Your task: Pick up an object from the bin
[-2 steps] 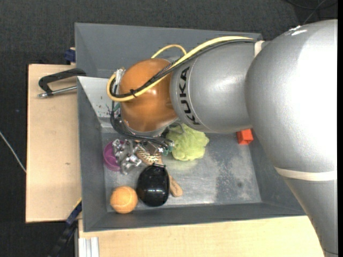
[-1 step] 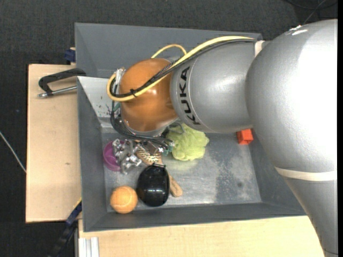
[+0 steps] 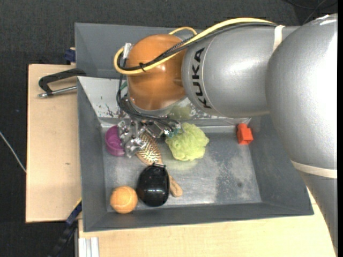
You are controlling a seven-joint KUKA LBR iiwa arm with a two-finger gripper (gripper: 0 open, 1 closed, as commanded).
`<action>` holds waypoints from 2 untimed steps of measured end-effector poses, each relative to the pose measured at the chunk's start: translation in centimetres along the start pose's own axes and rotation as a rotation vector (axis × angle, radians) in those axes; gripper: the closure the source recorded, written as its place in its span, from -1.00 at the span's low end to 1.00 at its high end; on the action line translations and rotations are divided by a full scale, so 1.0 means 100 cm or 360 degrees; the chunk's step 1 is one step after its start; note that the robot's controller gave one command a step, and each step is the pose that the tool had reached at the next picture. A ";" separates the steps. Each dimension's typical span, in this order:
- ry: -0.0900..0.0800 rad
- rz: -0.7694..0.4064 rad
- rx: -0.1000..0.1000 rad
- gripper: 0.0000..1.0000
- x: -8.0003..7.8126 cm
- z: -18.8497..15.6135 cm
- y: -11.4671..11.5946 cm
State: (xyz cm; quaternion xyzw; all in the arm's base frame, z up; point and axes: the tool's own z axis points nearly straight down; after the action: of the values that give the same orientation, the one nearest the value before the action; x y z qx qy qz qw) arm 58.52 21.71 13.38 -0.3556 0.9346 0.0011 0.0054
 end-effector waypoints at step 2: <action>-0.0001 0.0056 0.0000 1.00 0.010 0.035 -0.003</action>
Offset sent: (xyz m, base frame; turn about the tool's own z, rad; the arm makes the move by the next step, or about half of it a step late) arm -0.0261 -0.0050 0.0852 -0.0117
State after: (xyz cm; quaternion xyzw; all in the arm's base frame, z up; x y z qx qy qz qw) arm 58.05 20.82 9.87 -0.3392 0.9407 0.0012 0.0056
